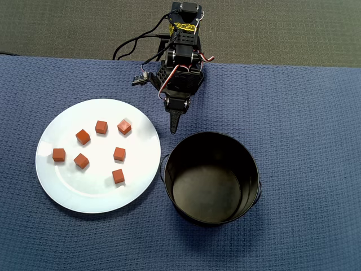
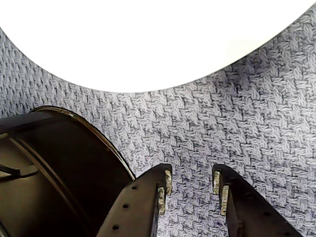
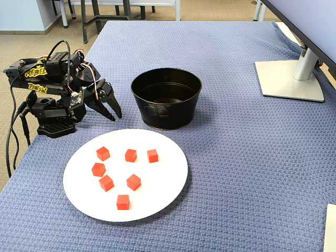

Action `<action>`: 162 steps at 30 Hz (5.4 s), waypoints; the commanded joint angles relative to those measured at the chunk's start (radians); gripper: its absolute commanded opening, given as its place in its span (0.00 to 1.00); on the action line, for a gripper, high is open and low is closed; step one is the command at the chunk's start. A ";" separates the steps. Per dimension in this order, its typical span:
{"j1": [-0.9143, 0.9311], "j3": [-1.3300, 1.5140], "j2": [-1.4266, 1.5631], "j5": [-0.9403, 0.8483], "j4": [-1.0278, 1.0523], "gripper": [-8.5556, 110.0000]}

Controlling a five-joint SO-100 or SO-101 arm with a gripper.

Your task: Pick up the red cubes from the white plate and place them in the black recipient

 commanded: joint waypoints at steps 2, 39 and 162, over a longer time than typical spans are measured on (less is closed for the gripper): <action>0.012 -0.041 -0.015 -0.063 0.003 0.08; 0.153 -0.236 -0.273 -0.035 -0.063 0.10; 0.462 -1.187 -0.838 -1.344 0.328 0.18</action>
